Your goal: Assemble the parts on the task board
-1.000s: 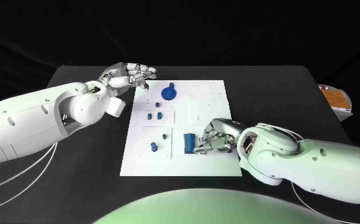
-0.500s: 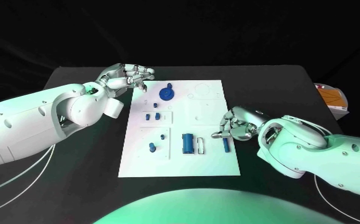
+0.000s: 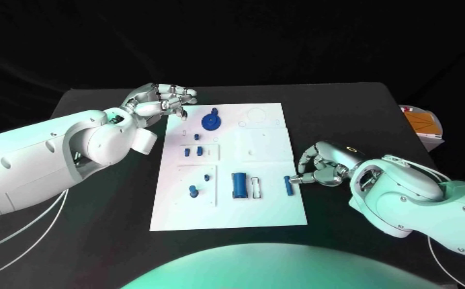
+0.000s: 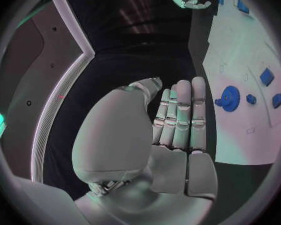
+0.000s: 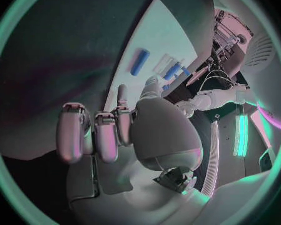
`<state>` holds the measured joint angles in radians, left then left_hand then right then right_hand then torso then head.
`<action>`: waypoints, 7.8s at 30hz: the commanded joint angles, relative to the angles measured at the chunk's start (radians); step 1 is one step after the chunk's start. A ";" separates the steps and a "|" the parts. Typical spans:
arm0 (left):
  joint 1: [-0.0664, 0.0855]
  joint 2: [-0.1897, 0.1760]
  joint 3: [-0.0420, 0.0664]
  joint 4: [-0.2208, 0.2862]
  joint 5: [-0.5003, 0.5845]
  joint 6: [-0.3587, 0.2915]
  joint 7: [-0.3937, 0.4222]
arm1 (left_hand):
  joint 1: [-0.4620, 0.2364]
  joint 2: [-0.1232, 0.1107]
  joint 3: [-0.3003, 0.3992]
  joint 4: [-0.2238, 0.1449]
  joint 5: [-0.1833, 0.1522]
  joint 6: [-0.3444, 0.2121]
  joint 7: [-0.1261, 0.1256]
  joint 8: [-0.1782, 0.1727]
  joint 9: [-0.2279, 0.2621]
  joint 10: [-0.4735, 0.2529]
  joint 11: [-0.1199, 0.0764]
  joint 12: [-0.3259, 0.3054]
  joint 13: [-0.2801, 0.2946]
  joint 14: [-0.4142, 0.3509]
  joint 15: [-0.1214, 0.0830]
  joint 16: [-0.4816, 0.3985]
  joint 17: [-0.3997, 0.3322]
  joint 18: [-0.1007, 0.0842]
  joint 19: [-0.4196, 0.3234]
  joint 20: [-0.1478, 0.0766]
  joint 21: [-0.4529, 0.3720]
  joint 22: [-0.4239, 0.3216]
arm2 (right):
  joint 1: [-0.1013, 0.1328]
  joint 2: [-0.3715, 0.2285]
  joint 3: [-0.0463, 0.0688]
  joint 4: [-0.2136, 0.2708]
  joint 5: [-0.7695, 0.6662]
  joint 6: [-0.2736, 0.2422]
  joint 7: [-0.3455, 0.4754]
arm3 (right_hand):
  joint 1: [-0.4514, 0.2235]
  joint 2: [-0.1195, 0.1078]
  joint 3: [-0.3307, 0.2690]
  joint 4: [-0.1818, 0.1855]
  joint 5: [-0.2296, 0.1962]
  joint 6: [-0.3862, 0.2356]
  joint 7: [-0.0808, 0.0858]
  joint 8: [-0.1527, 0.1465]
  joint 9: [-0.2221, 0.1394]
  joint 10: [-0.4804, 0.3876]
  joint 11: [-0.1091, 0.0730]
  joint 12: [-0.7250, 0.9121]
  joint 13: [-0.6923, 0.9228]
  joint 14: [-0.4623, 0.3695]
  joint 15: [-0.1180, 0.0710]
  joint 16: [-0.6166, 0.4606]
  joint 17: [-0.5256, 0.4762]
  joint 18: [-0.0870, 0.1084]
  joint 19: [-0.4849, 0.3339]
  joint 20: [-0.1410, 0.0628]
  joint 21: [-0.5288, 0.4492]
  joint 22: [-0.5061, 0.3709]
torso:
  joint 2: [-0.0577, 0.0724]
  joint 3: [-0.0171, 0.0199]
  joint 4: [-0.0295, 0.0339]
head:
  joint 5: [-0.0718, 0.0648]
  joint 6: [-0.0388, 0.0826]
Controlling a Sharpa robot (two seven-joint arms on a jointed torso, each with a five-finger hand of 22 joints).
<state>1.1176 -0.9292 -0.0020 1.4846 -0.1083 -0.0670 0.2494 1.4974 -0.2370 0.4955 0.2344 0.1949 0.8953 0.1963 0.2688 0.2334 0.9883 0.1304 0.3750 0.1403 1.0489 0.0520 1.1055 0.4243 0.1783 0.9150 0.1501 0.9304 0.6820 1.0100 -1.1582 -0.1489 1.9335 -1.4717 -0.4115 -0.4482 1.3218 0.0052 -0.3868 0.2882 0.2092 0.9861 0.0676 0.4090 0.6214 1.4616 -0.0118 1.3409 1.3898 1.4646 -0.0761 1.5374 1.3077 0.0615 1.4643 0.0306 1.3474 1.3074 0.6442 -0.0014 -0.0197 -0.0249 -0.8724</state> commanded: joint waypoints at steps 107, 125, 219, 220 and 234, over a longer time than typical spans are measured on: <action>-0.003 -0.005 0.000 0.009 0.001 0.036 -0.017 | -0.006 0.002 0.014 -0.010 0.006 -0.023 0.007 -0.009 -0.003 -0.026 0.005 0.007 -0.001 -0.010 0.006 -0.005 -0.004 0.006 0.009 0.001 -0.009 -0.002 | -0.066 0.246 0.000 -0.045 0.057 -0.067 -0.018 | -0.139 -0.153 1.174 -0.286 -0.042 0.081 0.000 -0.101 0.046 0.050 0.001 0.039 0.074 0.086 0.003 0.001 0.156 -0.019 0.035 0.005 0.000 0.206 | 0.001 -0.0005 0.0008 | 0.012 0.000; -0.003 -0.007 0.000 0.010 0.001 0.038 -0.018 | -0.006 0.002 0.014 -0.010 0.006 -0.023 0.007 -0.009 -0.003 -0.026 0.005 0.007 -0.001 -0.010 0.006 -0.005 -0.004 0.006 0.009 0.001 -0.009 -0.002 | -0.072 0.251 0.000 -0.053 0.035 -0.012 -0.034 | -0.159 -0.158 1.140 -0.283 -0.043 0.076 -0.005 -0.094 0.058 0.051 -0.003 0.042 0.076 0.086 0.001 0.001 0.156 -0.019 0.035 0.004 -0.002 0.206 | 0.001 -0.0007 0.0009 | 0.015 0.000; -0.003 -0.015 0.000 0.008 0.000 0.042 -0.030 | -0.014 0.003 0.015 -0.007 0.005 -0.027 0.009 -0.010 -0.003 -0.032 0.007 0.009 -0.001 -0.012 0.009 -0.004 -0.005 0.005 0.008 0.004 -0.010 -0.003 | -0.071 0.187 0.002 -0.034 0.076 0.012 0.062 | -0.169 -0.159 0.680 0.004 -0.065 0.124 -0.029 -0.072 0.051 0.055 -0.021 0.046 0.085 0.090 -0.015 0.007 0.177 -0.022 0.044 -0.011 0.009 0.211 | 0.001 0.0002 0.0016 | 0.015 0.000; -0.003 -0.015 0.000 0.008 0.000 0.042 -0.030 | -0.014 0.003 0.015 -0.007 0.005 -0.027 0.009 -0.010 -0.003 -0.032 0.007 0.009 -0.001 -0.012 0.009 -0.004 -0.005 0.005 0.008 0.004 -0.010 -0.003 | -0.071 0.187 0.002 -0.034 0.077 0.011 0.062 | -0.173 -0.157 0.678 0.005 -0.064 0.124 -0.029 -0.072 0.051 0.055 -0.021 0.047 0.086 0.090 -0.015 0.007 0.176 -0.022 0.044 -0.011 0.009 0.211 | 0.001 0.0002 0.0015 | 0.015 0.000; -0.003 -0.015 -0.001 0.009 -0.005 0.046 -0.031 | -0.014 0.004 0.017 -0.009 0.006 -0.028 0.009 -0.009 -0.002 -0.034 0.007 0.013 -0.001 -0.013 0.009 -0.003 -0.005 0.006 0.008 0.005 -0.011 -0.004 | -0.070 0.203 0.002 -0.057 0.080 0.041 0.052 | -0.118 -0.164 0.669 -0.014 -0.056 0.119 -0.033 -0.070 0.050 0.055 -0.025 0.046 0.086 0.089 -0.018 0.006 0.175 -0.021 0.042 -0.012 0.003 0.210 | 0.000 -0.0004 0.0013 | 0.016 0.000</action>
<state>1.1140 -0.9451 -0.0030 1.4915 -0.1105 -0.0395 0.2147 1.4934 -0.2330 0.5065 0.2235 0.1949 0.8740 0.2035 0.2646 0.2320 0.9596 0.1375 0.3841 0.1399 1.0415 0.0594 1.1055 0.4203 0.1782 0.9185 0.1537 0.9225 0.6793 0.9398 -0.9552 -0.1477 1.8787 -1.3912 -0.3891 -0.3871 1.1973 -0.1576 0.2835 0.2790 0.1493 1.1042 0.0427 0.3332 0.6718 1.4660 -0.0291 1.3826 1.3074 1.4665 -0.0859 1.5403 1.3074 0.0458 1.4641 0.0235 1.3493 1.3076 0.6450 -0.0012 -0.0179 -0.0094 -0.8728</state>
